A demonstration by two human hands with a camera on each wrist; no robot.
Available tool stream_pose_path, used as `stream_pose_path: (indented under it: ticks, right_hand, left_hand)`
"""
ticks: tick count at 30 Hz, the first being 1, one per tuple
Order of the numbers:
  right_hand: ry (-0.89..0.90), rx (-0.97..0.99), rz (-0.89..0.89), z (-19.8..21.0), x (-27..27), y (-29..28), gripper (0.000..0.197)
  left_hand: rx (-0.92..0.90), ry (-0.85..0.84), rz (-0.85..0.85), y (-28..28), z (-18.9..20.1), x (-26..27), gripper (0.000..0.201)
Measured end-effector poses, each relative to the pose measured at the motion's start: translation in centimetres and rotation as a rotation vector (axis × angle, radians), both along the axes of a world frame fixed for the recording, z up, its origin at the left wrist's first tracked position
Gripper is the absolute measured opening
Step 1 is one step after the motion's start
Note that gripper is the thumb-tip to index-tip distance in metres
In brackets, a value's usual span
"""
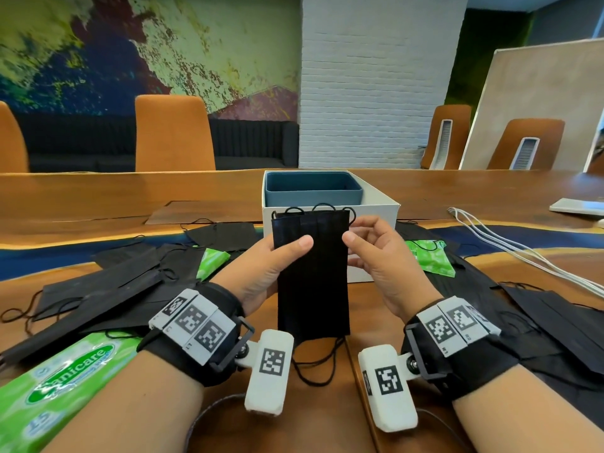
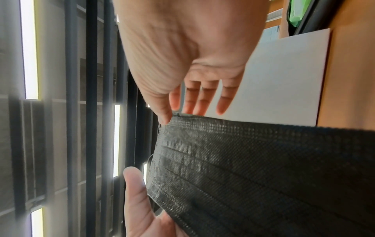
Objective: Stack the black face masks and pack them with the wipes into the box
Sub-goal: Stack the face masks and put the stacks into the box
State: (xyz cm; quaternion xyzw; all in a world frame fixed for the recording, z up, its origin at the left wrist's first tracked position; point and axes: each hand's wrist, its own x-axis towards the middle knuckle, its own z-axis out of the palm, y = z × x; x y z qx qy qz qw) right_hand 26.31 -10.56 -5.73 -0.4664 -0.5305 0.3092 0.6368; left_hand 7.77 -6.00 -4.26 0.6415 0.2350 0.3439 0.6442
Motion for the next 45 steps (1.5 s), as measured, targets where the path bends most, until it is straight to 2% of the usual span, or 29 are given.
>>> stream_pose_path:
  ticks: [3, 9, 16, 20, 27, 33, 35, 38, 41, 45]
  right_hand:
    - [-0.035, 0.106, -0.040, 0.3, 0.2, -0.3, 0.020]
    - [-0.047, 0.143, -0.059, 0.3, -0.2, -0.4, 0.022]
    - [-0.029, 0.116, -0.036, 0.6, -0.1, -0.7, 0.017]
    - [-0.034, 0.106, -0.030, 0.6, -0.4, -0.8, 0.008]
    - [0.063, 0.095, 0.017, 0.5, -0.3, -0.7, 0.015]
    - [0.112, 0.087, -0.002, 0.4, -0.6, -0.5, 0.016]
    - [0.135, 0.084, -0.011, 0.3, -0.7, -0.4, 0.018]
    - [0.133, 0.043, -0.043, 0.2, -0.6, -0.3, 0.026]
    - [0.175, 0.023, -0.023, 0.9, -0.5, -0.6, 0.033]
    - [0.186, -0.008, -0.114, 2.3, 0.2, -2.0, 0.023]
  left_hand:
    - [0.003, -0.006, 0.016, 0.1, 0.0, -0.1, 0.041]
    - [0.044, 0.023, 0.033, 0.1, -0.1, 0.1, 0.048]
    - [0.048, 0.036, 0.036, 0.2, -0.1, -0.1, 0.055]
    - [0.077, 0.052, 0.009, -0.1, 0.0, 0.2, 0.049]
    - [0.022, 0.094, 0.042, 0.4, -0.5, 0.1, 0.055]
    - [0.059, 0.189, 0.009, 0.2, -0.9, 0.4, 0.059]
    - [0.050, 0.196, 0.022, 0.2, -0.9, 0.5, 0.051]
    - [0.007, 0.188, 0.071, 0.3, -0.8, 0.6, 0.023]
    - [-0.066, 0.113, 0.086, 0.0, -0.3, 0.7, 0.021]
    - [-0.145, -0.029, 0.116, -0.3, 0.9, 1.2, 0.022]
